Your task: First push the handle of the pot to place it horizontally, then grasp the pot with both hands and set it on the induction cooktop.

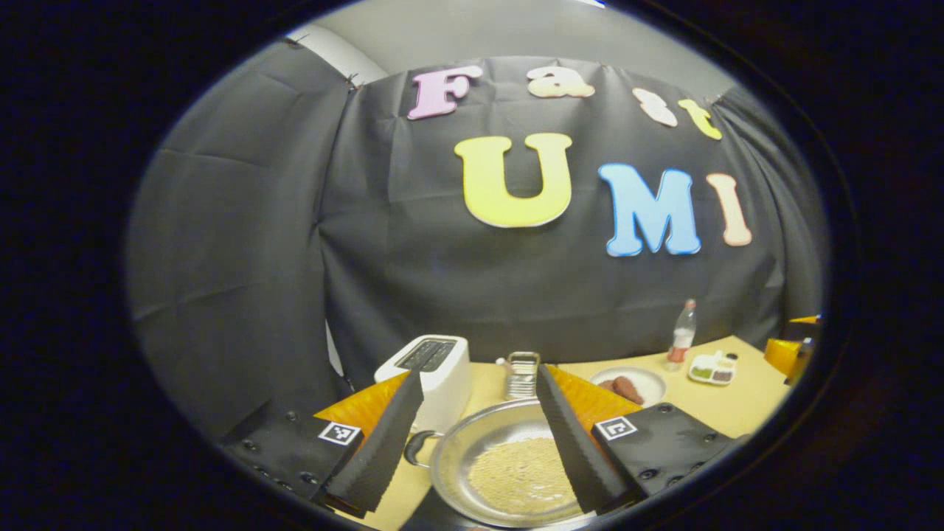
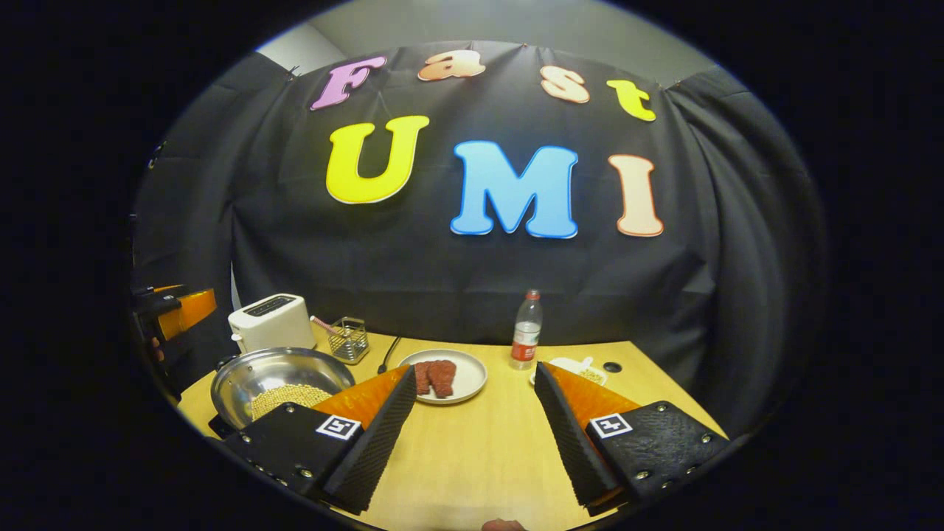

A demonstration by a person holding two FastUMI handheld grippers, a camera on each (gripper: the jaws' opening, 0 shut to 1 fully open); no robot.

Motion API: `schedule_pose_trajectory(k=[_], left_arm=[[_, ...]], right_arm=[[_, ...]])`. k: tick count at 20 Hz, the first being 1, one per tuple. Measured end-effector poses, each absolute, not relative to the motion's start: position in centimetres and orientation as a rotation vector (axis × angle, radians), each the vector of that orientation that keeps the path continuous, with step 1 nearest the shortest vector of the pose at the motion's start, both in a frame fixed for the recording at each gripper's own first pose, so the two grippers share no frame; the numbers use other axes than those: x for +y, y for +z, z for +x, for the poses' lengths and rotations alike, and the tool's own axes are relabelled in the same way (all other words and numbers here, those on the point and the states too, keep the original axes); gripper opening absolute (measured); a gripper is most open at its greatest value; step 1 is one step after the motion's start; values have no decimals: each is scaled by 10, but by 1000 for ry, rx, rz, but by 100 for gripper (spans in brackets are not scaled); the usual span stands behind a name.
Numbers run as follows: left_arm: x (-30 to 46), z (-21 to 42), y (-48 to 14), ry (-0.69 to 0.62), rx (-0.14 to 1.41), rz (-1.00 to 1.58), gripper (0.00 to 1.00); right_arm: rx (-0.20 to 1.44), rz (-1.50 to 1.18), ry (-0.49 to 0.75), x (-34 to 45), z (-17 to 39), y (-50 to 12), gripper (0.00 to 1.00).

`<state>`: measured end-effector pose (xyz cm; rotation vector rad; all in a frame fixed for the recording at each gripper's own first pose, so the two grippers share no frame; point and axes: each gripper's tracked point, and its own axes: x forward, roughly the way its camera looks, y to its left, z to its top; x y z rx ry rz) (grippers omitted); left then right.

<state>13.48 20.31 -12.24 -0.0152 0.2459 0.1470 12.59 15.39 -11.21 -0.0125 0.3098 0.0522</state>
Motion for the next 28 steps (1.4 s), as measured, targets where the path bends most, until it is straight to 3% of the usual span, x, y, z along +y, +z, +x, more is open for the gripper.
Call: schedule_pose_trajectory(k=[9,10,12,13,14,28], left_arm=[[66,61,-27,132,102,16,100],[56,52,-21,140,95,12,93],[36,36,-9,132,82,5,93],[30,30,-3,128,77,11,94],[25,25,1,122,74,16,100],[27,6,16,45,40,-19,99]], right_arm=[[230,39,116,53,53,-65,97],[223,35,129,46,47,-61,98],[211,20,147,36,36,-52,98],[195,17,153,34,33,-44,97],[175,19,154,31,30,-35,97],[60,58,40,7,10,12,97]])
